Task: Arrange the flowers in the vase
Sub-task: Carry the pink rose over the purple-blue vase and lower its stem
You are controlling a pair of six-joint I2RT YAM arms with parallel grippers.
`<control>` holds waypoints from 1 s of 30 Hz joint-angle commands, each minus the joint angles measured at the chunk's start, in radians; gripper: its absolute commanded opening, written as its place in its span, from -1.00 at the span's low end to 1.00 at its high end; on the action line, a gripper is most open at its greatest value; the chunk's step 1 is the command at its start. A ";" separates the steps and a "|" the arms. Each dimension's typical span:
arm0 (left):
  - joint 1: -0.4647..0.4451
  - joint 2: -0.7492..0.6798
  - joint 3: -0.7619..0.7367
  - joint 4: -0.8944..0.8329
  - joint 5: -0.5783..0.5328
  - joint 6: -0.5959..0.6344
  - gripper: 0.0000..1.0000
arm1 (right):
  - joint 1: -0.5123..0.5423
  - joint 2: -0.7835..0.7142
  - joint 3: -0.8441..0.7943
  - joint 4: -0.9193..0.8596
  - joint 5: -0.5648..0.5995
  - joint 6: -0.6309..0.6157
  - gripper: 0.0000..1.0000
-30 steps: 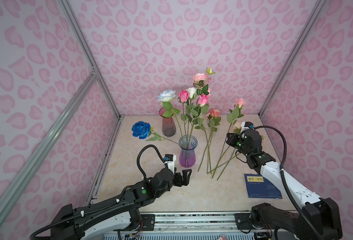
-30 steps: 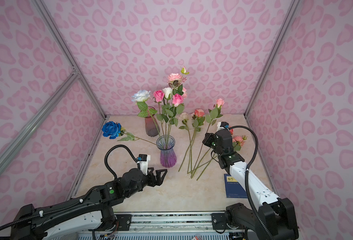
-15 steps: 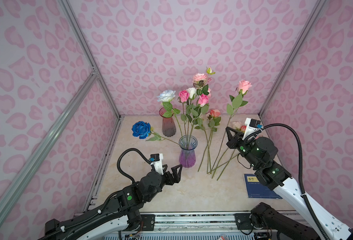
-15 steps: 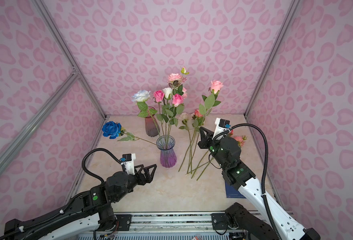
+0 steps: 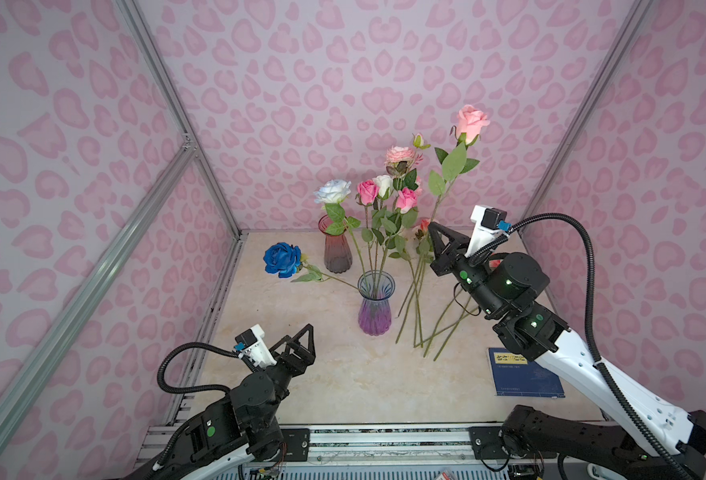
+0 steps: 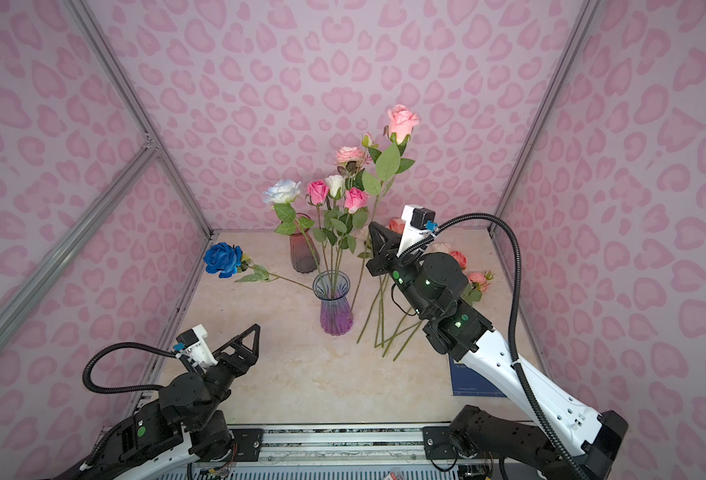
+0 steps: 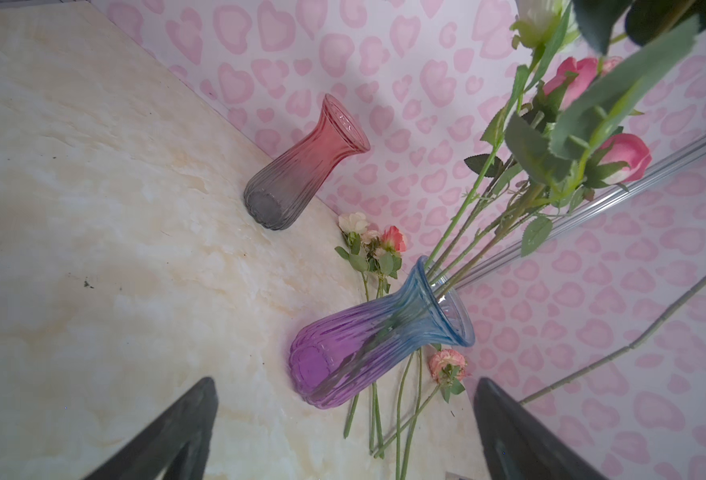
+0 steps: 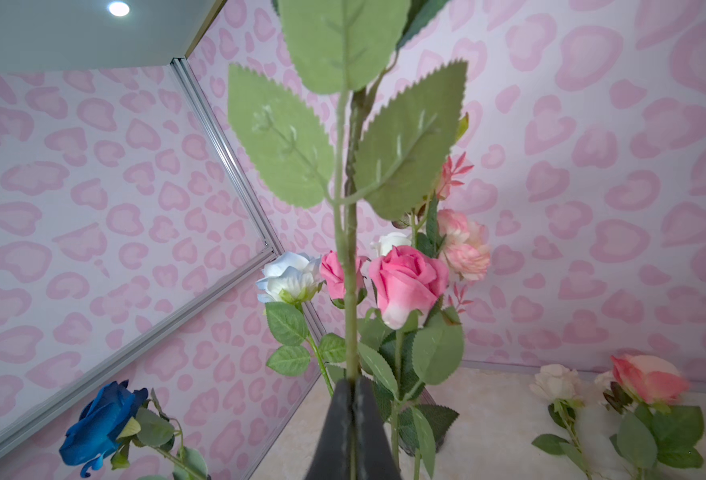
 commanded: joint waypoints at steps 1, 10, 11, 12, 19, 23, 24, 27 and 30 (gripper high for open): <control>0.000 -0.014 -0.003 -0.049 -0.030 -0.032 0.95 | 0.019 0.054 0.058 0.105 0.001 -0.069 -1.00; 0.000 0.118 0.029 0.007 0.031 0.004 0.94 | 0.023 0.188 0.118 0.202 0.033 -0.164 -1.00; 0.001 0.134 0.033 0.013 0.036 0.012 0.93 | 0.023 0.196 0.115 0.208 0.038 -0.174 -1.00; 0.001 0.148 0.038 0.018 0.040 0.016 0.94 | 0.022 0.203 0.106 0.220 0.037 -0.181 -1.00; 0.000 0.194 0.031 0.079 0.065 0.044 0.92 | 0.027 0.215 -0.027 0.314 0.042 -0.210 -1.00; 0.001 0.198 0.023 0.094 0.071 0.047 0.92 | 0.065 0.181 -0.151 0.362 0.066 -0.221 -1.00; 0.000 0.199 0.020 0.098 0.070 0.047 0.92 | 0.077 0.169 -0.183 0.377 0.085 -0.222 -1.00; 0.000 0.204 0.010 0.108 0.076 0.042 0.92 | 0.127 0.147 -0.266 0.401 0.140 -0.231 -1.00; 0.000 0.220 0.004 0.118 0.086 0.033 0.92 | 0.150 0.147 -0.306 0.396 0.184 -0.211 -0.98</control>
